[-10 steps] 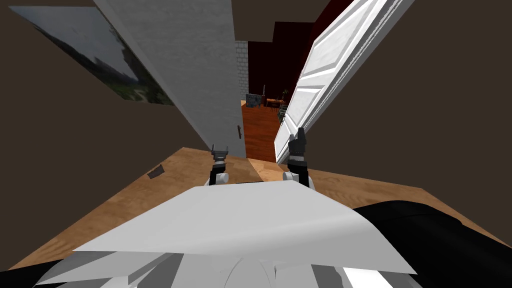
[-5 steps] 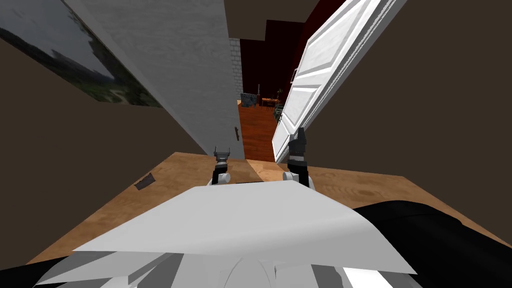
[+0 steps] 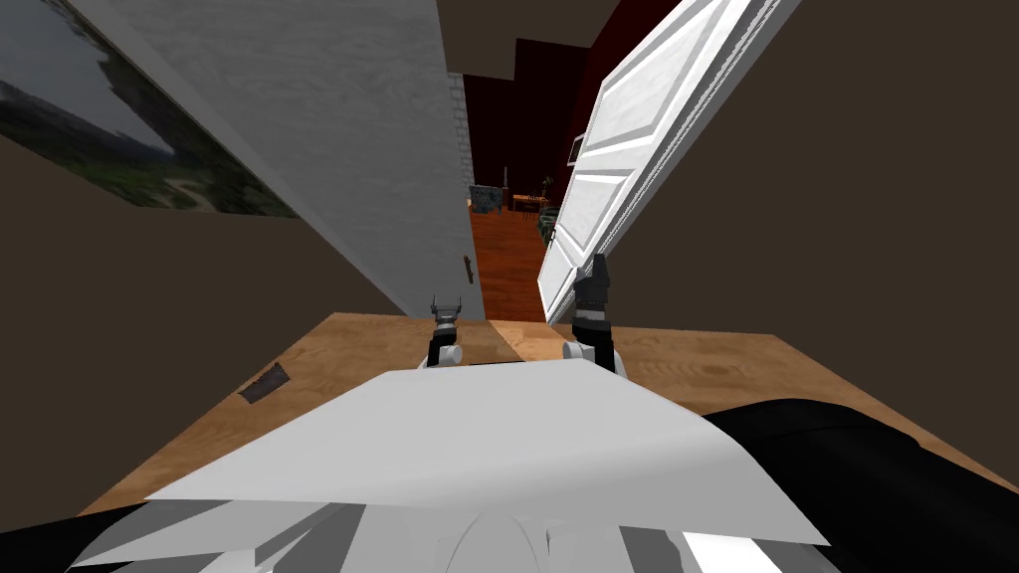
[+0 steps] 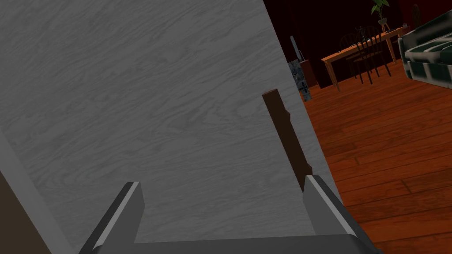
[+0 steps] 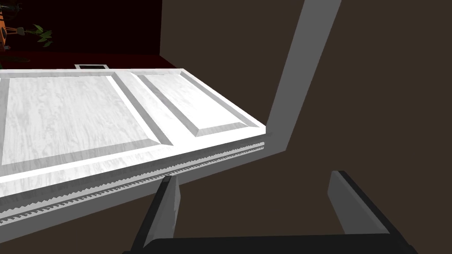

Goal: Push the door open

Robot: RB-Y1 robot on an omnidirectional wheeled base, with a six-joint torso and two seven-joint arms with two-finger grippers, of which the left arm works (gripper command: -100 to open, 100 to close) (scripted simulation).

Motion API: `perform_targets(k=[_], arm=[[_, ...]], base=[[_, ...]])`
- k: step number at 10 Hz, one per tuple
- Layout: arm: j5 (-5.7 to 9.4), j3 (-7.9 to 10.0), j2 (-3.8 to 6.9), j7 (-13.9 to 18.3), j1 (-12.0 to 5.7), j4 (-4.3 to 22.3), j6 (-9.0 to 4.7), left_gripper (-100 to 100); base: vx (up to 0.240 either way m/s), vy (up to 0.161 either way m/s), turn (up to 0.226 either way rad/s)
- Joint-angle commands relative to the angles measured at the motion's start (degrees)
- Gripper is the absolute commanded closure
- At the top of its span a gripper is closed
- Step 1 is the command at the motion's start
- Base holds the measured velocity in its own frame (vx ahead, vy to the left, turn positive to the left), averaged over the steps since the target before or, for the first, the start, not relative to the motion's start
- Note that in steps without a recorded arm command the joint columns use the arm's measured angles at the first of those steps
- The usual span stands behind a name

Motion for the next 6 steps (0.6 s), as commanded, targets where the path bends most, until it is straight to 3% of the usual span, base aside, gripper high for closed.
perform_targets(k=[1, 6], arm=[[0.90, -0.41, -0.28, 1.41, -0.98, 2.37, -0.56, -100], [3.46, -1.59, -1.23, 5.10, -3.39, 8.50, -1.87, -100]], base=[[0.067, 0.063, -0.116], [0.061, 0.079, -0.125]])
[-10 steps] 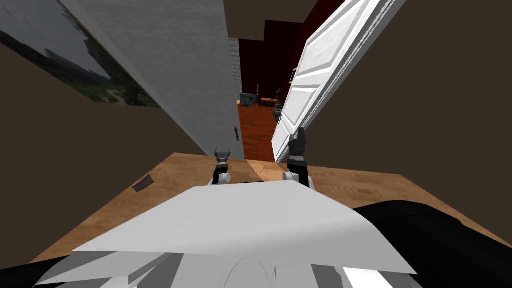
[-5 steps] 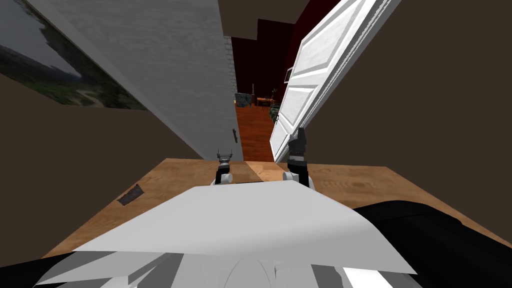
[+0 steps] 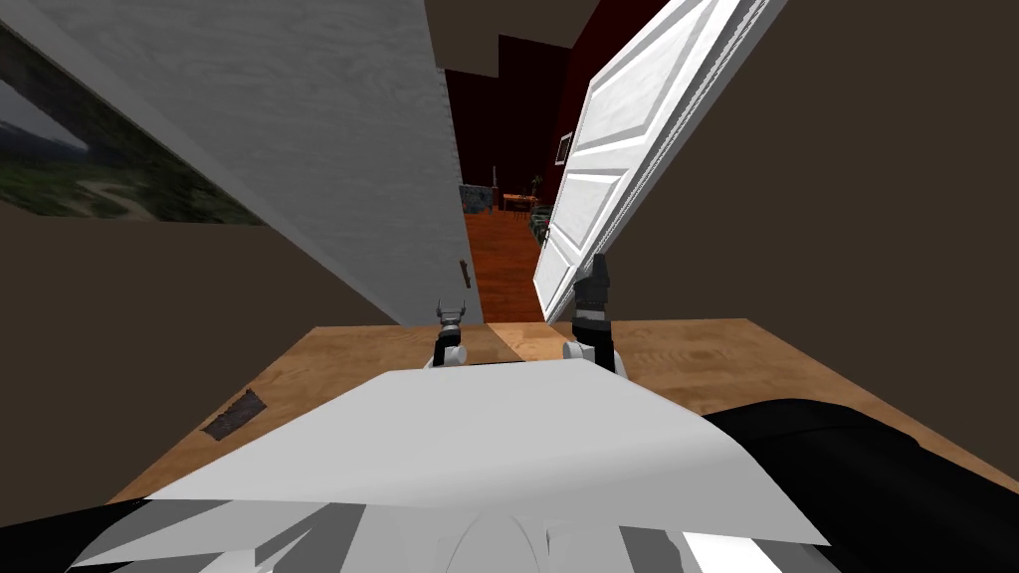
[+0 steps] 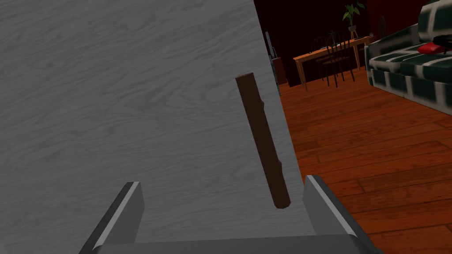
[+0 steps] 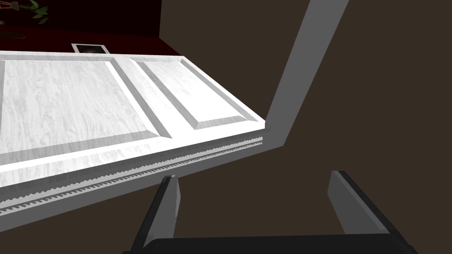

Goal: Push the door open

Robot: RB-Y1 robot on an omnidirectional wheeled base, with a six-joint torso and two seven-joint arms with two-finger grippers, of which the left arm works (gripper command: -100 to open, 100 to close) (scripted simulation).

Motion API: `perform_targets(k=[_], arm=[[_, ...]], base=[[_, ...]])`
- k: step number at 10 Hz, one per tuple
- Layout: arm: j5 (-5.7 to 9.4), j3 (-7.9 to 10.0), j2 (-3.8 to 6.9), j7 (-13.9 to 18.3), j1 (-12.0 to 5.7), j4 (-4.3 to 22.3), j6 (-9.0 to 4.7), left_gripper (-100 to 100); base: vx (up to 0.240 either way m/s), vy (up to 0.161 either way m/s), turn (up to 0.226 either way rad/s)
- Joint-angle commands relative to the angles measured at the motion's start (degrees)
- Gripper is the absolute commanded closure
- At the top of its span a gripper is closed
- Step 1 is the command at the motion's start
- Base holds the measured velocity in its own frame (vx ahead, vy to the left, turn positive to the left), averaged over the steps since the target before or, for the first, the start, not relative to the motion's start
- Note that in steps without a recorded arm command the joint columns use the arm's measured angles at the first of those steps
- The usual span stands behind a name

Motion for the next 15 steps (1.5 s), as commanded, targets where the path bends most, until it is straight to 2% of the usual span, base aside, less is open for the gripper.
perform_targets(k=[1, 6, 7, 8, 10, 14, 15], arm=[[0.83, -0.37, -0.26, 1.29, -0.76, 1.96, -0.46, -100], [3.07, -1.41, -1.39, 4.53, -2.87, 7.34, -1.61, -100], [3.92, -1.80, -1.86, 5.75, -3.67, 9.38, -2.05, -100], [4.32, -1.99, -2.10, 6.33, -4.05, 10.34, -2.26, -100], [5.67, -2.62, -3.08, 8.29, -5.33, 13.59, -2.95, -100], [7.51, -3.47, -4.62, 10.93, -7.05, 17.98, -3.89, -100], [8.19, -3.78, -5.33, 11.91, -7.69, 19.62, -4.24, -100]], base=[[0.060, 0.067, -0.113], [0.063, 0.078, -0.107], [0.061, 0.112, -0.145], [0.070, 0.110, -0.154], [0.077, 0.121, -0.150], [0.070, 0.115, -0.112], [0.077, 0.117, -0.167]])
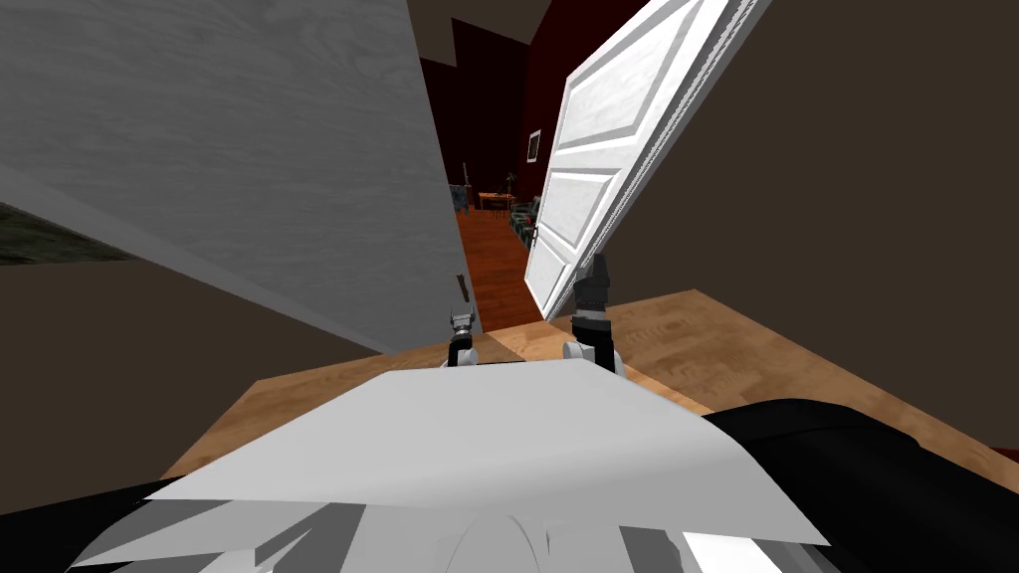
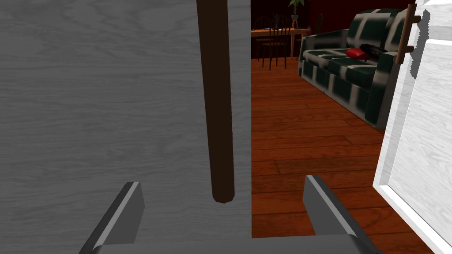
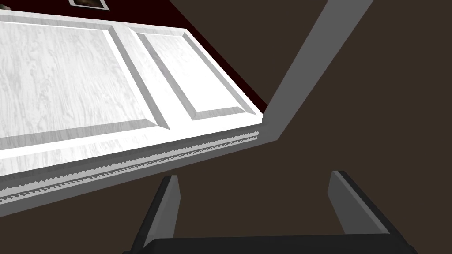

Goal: Push the door open

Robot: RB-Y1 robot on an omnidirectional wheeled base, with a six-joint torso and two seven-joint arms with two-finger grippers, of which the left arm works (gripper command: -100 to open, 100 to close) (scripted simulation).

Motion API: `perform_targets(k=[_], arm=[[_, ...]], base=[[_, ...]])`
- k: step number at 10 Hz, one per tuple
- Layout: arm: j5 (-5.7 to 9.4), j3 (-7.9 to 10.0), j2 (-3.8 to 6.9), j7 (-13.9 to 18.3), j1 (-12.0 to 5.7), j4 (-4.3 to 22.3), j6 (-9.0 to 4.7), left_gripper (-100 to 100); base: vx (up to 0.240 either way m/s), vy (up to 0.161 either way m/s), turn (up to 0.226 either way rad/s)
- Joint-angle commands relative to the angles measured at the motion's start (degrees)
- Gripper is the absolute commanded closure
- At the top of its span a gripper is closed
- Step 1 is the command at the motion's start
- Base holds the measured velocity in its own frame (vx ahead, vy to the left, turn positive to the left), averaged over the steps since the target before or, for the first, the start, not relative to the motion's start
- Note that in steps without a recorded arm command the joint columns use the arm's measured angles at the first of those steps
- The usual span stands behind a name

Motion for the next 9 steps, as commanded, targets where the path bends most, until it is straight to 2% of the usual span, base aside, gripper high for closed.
perform_targets(k=[1, 2, 5, 7, 9], arm=[[0.00, 0.00, 0.00, 0.00, 0.00, 0.00, 0.00, -100], [0.16, 0.06, 1.79, 0.38, -0.05, 0.22, -0.08, -100], [0.33, 0.23, 3.50, 0.74, -0.07, 0.46, -0.22, -100], [0.46, 0.35, 3.64, 1.01, -0.08, 0.64, -0.33, -100], [0.58, 0.47, 2.98, 1.26, -0.09, 0.80, -0.43, -100]], base=[[0.035, 0.059, -0.038], [0.105, 0.029, -0.022], [0.181, 0.031, -0.025], [0.209, 0.030, -0.025], [0.168, 0.012, -0.024]])
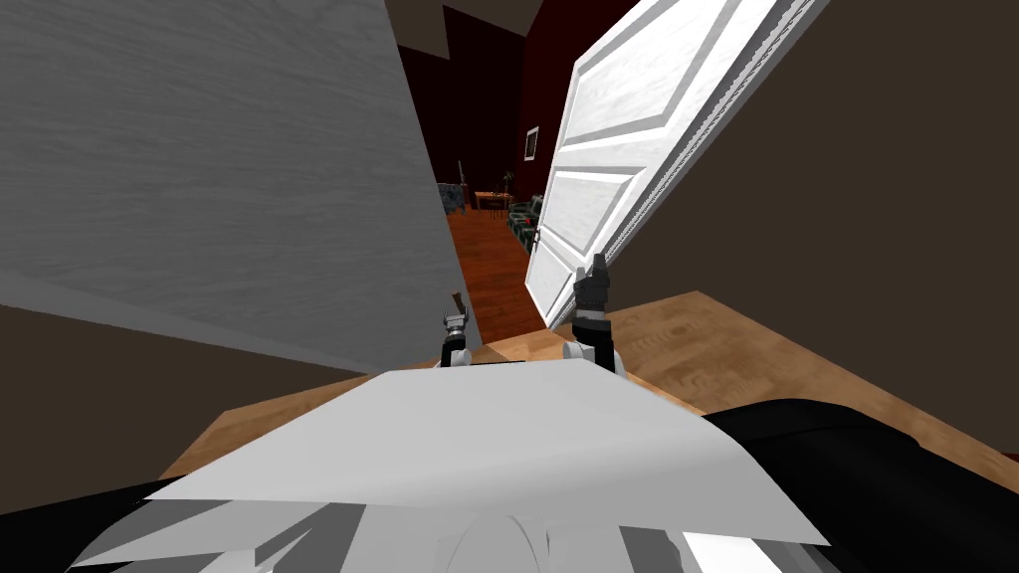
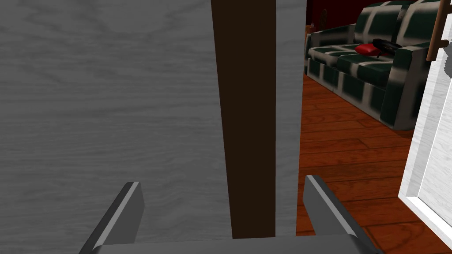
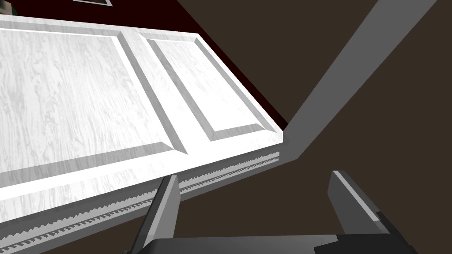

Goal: Push the door open

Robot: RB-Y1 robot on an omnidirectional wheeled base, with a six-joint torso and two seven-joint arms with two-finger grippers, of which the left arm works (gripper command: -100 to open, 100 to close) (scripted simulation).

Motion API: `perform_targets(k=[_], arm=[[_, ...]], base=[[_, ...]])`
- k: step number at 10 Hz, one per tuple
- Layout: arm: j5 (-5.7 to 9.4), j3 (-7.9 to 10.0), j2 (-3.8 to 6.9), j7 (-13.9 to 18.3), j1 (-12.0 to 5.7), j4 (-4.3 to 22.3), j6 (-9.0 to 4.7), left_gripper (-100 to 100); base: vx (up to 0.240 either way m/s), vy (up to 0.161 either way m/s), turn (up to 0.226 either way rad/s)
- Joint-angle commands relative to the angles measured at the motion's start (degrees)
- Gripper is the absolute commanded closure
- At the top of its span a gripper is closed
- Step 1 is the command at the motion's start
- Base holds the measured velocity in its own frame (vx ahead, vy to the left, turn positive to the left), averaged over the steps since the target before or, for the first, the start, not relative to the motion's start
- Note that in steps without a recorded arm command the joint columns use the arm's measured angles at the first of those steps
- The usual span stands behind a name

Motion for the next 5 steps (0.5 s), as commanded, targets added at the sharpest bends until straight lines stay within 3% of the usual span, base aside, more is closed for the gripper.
perform_targets(k=[1, 2, 3, 5], arm=[[0.11, 0.10, -1.02, 0.17, 0.13, -0.10, -0.01, -100], [0.08, 0.09, -0.61, 0.05, 0.07, -0.14, 0.04, -100], [0.08, 0.09, -0.61, 0.05, 0.07, -0.14, 0.04, 100], [0.08, 0.09, -0.61, 0.05, 0.07, -0.14, 0.04, 100]], base=[[0.203, 0.032, -0.027], [0.090, 0.013, -0.006], [-0.014, -0.003, 0.006], [-0.028, -0.014, -0.015]])
